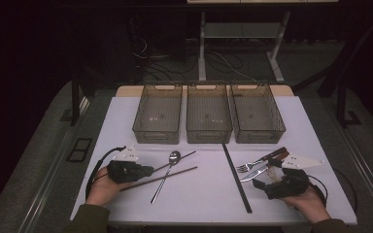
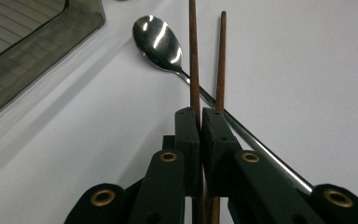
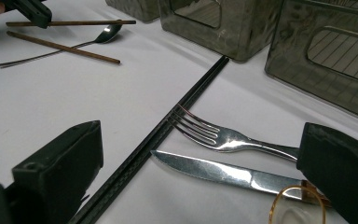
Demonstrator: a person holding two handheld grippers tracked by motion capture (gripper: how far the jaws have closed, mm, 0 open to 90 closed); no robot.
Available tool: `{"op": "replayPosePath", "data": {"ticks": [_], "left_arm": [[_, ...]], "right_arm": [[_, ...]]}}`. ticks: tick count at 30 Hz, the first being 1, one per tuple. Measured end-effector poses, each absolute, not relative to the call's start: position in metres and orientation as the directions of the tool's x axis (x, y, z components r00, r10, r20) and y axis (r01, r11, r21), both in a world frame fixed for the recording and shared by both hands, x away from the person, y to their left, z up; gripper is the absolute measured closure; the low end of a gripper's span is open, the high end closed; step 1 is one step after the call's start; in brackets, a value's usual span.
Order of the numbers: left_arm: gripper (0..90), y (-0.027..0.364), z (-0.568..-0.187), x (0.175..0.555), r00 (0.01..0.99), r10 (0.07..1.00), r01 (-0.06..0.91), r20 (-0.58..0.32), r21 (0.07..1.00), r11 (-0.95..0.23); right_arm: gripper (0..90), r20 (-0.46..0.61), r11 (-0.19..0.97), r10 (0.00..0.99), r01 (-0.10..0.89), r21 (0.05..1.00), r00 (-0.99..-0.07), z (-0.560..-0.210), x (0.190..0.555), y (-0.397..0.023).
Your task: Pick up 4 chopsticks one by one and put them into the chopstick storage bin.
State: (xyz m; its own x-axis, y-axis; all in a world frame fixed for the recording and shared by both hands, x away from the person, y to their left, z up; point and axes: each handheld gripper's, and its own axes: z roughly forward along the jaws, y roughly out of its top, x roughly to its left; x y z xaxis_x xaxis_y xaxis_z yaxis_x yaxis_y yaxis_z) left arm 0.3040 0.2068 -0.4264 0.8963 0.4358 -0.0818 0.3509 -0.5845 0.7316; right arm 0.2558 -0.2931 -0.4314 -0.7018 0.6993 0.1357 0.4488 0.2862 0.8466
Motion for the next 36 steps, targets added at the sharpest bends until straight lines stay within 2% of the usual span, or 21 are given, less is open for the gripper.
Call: {"op": "replayPosePath", "data": {"ticks": [36], "left_arm": [[85.1,0.195,-0.396,0.310,0.822,0.546,0.435,-0.161,0.796,-0.420]], "right_arm": [[0.5,0.130,0.284,0.701,0.442,0.851,-0.701,-0.431,0.256,-0.294]]}}
